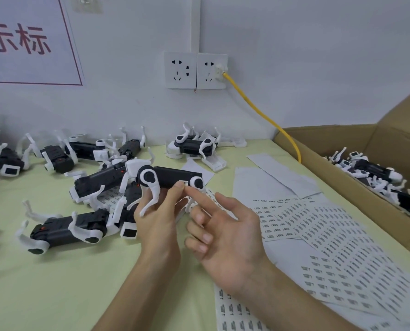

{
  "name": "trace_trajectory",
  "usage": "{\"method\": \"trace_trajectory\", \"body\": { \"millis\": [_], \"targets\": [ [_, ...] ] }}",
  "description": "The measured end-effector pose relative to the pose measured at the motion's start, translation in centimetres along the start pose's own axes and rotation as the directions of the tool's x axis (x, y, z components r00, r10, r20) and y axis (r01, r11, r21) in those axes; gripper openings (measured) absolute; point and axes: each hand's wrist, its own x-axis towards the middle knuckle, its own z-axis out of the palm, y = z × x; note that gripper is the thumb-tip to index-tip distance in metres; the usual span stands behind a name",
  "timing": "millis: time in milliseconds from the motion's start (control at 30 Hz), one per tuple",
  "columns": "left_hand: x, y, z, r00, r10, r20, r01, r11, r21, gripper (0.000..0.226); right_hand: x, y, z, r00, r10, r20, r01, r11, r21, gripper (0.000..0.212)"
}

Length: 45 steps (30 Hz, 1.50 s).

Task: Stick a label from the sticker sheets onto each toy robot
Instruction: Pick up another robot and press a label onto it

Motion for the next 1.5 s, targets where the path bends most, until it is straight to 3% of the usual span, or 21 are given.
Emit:
{"method": "trace_trajectory", "body": {
  "millis": [333, 533, 667, 833, 967, 1033, 1100, 1200, 1267, 1433, 1500],
  "targets": [
    [-0.1, -0.3, 0.1, 1.000, -0.024, -0.012, 0.024, 1.000, 0.009, 0.028, -0.1, 0.3, 0.3, 1.000, -0.028, -0.014, 0.028, 1.000, 0.012, 0.049],
    [0.4, -0.3, 0.3, 0.999, -0.018, -0.049, 0.014, 0.997, -0.070, 0.017, -0.4, 0.0, 0.2, 0.974, -0.169, -0.150, 0.160, 0.985, -0.071, 0.045],
    [0.5, 0.3, 0.4, 0.998, -0.066, 0.019, 0.068, 0.988, -0.139, 0.012, -0.3, -1.2, 0.2, 0.906, -0.329, -0.266, 0.286, 0.940, -0.189, 0.039],
    [-0.1, 0.6, 0.5, 0.987, -0.049, 0.152, 0.075, 0.983, -0.170, 0.014, 0.0, -2.0, 0.0, 0.858, -0.399, -0.323, 0.291, 0.896, -0.334, 0.032],
    [-0.5, 0.5, 0.6, 0.976, -0.038, 0.213, 0.065, 0.991, -0.120, 0.010, 0.4, -2.1, 0.0, 0.850, -0.475, -0.227, 0.271, 0.764, -0.585, 0.026],
    [-0.9, 0.6, 0.8, 0.969, -0.019, 0.248, 0.045, 0.994, -0.102, 0.018, 0.5, -2.1, 0.1, 0.862, -0.494, -0.111, 0.298, 0.672, -0.678, 0.037],
    [-1.1, 0.5, 0.8, 0.963, -0.003, 0.270, 0.031, 0.995, -0.099, 0.025, 0.6, -2.1, 0.3, 0.865, -0.498, -0.065, 0.312, 0.633, -0.708, 0.044],
    [-1.2, 0.6, 0.7, 0.962, 0.009, 0.274, 0.017, 0.996, -0.092, 0.005, 0.6, -2.1, 0.3, 0.845, -0.533, -0.048, 0.337, 0.600, -0.726, 0.026],
    [-1.1, 0.5, 0.7, 0.964, 0.022, 0.265, -0.006, 0.998, -0.061, 0.010, 0.6, -2.2, 0.1, 0.845, -0.533, -0.039, 0.339, 0.592, -0.731, 0.024],
    [-1.0, 0.2, 0.5, 0.971, 0.061, 0.231, -0.054, 0.998, -0.035, 0.005, 0.8, -2.0, 0.0, 0.851, -0.525, 0.015, 0.337, 0.524, -0.782, 0.042],
    [-0.9, 0.1, 0.3, 0.977, 0.058, 0.205, -0.054, 0.998, -0.024, 0.018, 1.0, -1.7, 0.0, 0.838, -0.544, 0.044, 0.346, 0.468, -0.813, 0.042]
  ]
}}
